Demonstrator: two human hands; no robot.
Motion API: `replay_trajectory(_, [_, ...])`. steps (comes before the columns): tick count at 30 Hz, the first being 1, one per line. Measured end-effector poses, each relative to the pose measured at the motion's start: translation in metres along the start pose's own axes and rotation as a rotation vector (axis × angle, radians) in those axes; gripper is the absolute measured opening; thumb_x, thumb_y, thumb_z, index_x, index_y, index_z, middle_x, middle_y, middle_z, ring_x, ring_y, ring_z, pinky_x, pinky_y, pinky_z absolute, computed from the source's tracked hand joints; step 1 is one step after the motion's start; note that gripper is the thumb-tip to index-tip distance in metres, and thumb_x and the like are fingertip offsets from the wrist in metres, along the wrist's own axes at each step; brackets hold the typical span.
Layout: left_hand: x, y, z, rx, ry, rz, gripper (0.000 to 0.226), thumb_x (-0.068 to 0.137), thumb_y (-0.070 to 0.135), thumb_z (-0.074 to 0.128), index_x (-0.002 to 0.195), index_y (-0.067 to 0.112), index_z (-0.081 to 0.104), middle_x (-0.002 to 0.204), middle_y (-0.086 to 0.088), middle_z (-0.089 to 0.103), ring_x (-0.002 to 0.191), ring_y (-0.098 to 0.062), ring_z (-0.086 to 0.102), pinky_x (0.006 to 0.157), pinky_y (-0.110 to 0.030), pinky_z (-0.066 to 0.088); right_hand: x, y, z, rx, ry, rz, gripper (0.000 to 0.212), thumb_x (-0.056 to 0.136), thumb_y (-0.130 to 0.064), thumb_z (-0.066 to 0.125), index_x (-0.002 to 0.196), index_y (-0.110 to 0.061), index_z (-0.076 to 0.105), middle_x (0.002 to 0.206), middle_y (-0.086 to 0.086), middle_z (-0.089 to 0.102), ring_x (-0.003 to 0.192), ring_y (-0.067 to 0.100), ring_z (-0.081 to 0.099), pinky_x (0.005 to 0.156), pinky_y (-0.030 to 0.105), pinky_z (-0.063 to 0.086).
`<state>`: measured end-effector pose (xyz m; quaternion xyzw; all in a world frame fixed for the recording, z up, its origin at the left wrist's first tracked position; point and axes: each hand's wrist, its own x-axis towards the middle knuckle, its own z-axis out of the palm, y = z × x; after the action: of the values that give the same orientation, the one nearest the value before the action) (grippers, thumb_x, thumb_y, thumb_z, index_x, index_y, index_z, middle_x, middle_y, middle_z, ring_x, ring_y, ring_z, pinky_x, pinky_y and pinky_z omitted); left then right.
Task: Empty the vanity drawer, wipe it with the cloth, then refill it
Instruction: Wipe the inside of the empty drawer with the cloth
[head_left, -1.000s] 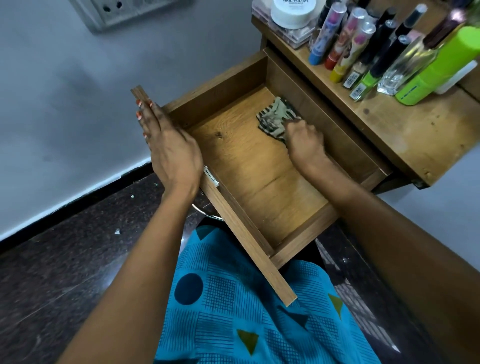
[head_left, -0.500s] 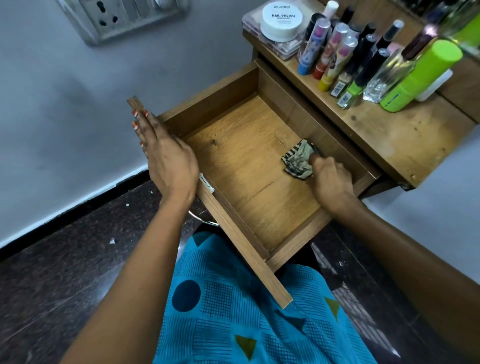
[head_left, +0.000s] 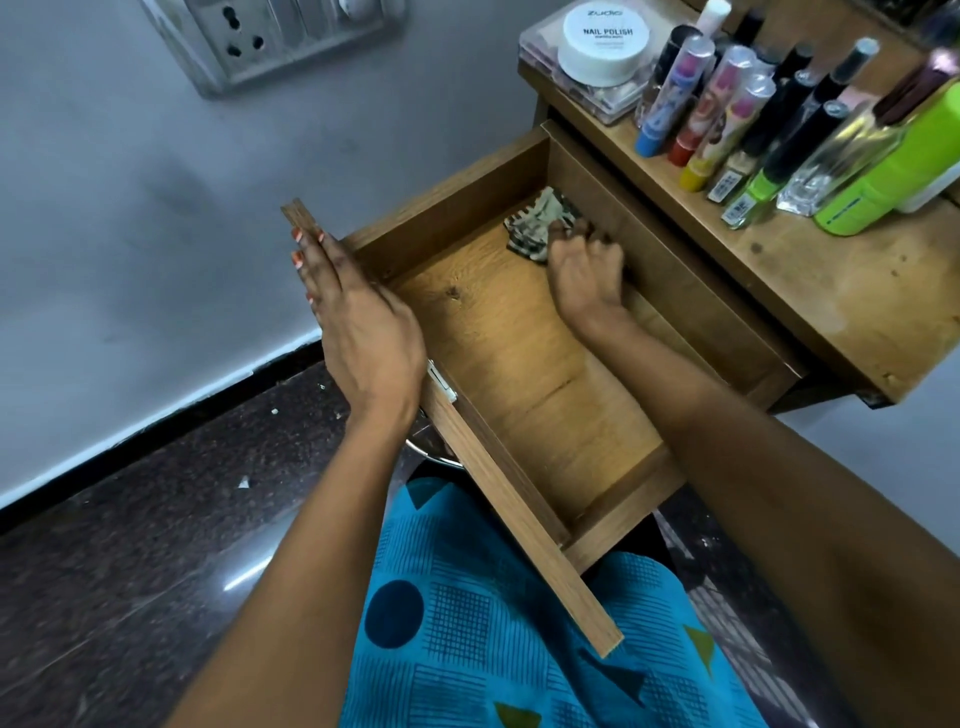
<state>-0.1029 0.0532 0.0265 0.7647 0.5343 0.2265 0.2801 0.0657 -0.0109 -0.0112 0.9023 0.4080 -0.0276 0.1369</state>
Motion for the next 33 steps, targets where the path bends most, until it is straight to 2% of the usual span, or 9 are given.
replay_trajectory(3, [0.000, 0.000, 0.000, 0.004, -0.001, -0.002, 0.057, 0.096, 0.008, 0.029, 0.147, 0.007, 0.002, 0.157, -0.009, -0.001, 0.145, -0.023, -0.001, 0.117, -0.040, 0.022, 0.015, -0.011, -0.004, -0.037, 0.028, 0.004, 0.039, 0.098, -0.008, 0.031, 0.136, -0.003, 0.028, 0.137, 0.022, 0.041, 0.123, 0.034, 0.043, 0.092, 0.040, 0.038])
replay_trajectory(7, [-0.001, -0.001, 0.000, 0.002, 0.002, -0.003, 0.057, 0.096, 0.009, 0.029, 0.147, 0.008, 0.003, 0.157, -0.009, -0.002, 0.145, -0.022, -0.001, 0.119, -0.039, 0.018, 0.017, -0.018, -0.003, -0.090, 0.075, 0.050, 0.034, 0.096, -0.011, 0.036, 0.129, -0.002, 0.040, 0.130, 0.020, 0.047, 0.118, 0.033, 0.045, 0.088, 0.039, 0.041])
replay_trajectory(9, [-0.001, -0.001, 0.000, -0.003, 0.002, -0.007, 0.057, 0.097, 0.009, 0.029, 0.147, 0.008, 0.003, 0.157, -0.008, -0.002, 0.145, -0.022, -0.001, 0.118, -0.039, 0.021, 0.017, -0.018, 0.000, -0.097, 0.175, 0.021, 0.035, 0.094, -0.013, 0.039, 0.127, -0.002, 0.043, 0.133, 0.018, 0.043, 0.122, 0.032, 0.040, 0.096, 0.041, 0.037])
replay_trajectory(11, [-0.001, -0.001, 0.000, -0.009, 0.003, -0.009, 0.056, 0.097, 0.009, 0.029, 0.147, 0.009, 0.003, 0.157, -0.008, -0.001, 0.145, -0.022, 0.000, 0.116, -0.040, 0.024, 0.022, -0.015, 0.008, 0.010, 0.190, -0.086, 0.046, 0.093, -0.010, 0.038, 0.137, 0.001, 0.030, 0.145, 0.020, 0.029, 0.135, 0.031, 0.027, 0.110, 0.040, 0.024])
replay_trajectory(13, [0.000, 0.000, 0.001, -0.011, -0.001, -0.008, 0.056, 0.096, 0.009, 0.029, 0.147, 0.009, 0.004, 0.157, -0.008, -0.001, 0.145, -0.022, 0.000, 0.117, -0.040, 0.022, 0.027, -0.014, 0.008, 0.217, 0.130, -0.109, 0.052, 0.093, -0.006, 0.035, 0.142, 0.001, 0.019, 0.151, 0.018, 0.020, 0.140, 0.030, 0.016, 0.115, 0.038, 0.015])
replay_trajectory(18, [0.001, 0.000, 0.000, -0.010, -0.005, -0.012, 0.056, 0.097, 0.009, 0.029, 0.147, 0.009, 0.004, 0.157, -0.007, -0.001, 0.145, -0.021, -0.001, 0.117, -0.040, 0.024, 0.036, -0.020, 0.003, 0.301, 0.118, -0.026, 0.050, 0.090, -0.010, 0.039, 0.137, 0.000, 0.026, 0.148, 0.017, 0.022, 0.137, 0.031, 0.020, 0.112, 0.039, 0.018])
replay_trajectory(22, [0.000, 0.000, 0.000, -0.007, 0.002, -0.014, 0.055, 0.097, 0.009, 0.029, 0.147, 0.009, 0.005, 0.157, -0.007, -0.001, 0.145, -0.020, -0.001, 0.119, -0.038, 0.018, 0.035, -0.020, -0.004, 0.354, 0.115, 0.011, 0.043, 0.089, -0.014, 0.043, 0.130, -0.003, 0.034, 0.140, 0.017, 0.034, 0.129, 0.031, 0.030, 0.108, 0.038, 0.024])
replay_trajectory(29, [-0.001, -0.001, 0.001, -0.021, 0.003, -0.019, 0.055, 0.097, 0.010, 0.029, 0.147, 0.008, 0.006, 0.157, -0.007, -0.002, 0.145, -0.020, -0.001, 0.119, -0.038, 0.017, 0.008, -0.014, 0.014, 0.205, 0.115, -0.015, 0.048, 0.094, -0.023, 0.041, 0.136, -0.005, 0.026, 0.145, 0.018, 0.030, 0.134, 0.033, 0.025, 0.109, 0.044, 0.022])
replay_trajectory(33, [0.000, -0.001, 0.001, -0.010, -0.003, -0.014, 0.055, 0.097, 0.010, 0.029, 0.147, 0.008, 0.006, 0.157, -0.007, -0.002, 0.145, -0.020, -0.001, 0.120, -0.037, 0.015, 0.023, -0.014, 0.008, 0.250, 0.083, 0.007, 0.045, 0.094, -0.028, 0.042, 0.132, -0.007, 0.029, 0.144, 0.016, 0.032, 0.133, 0.033, 0.025, 0.105, 0.044, 0.024])
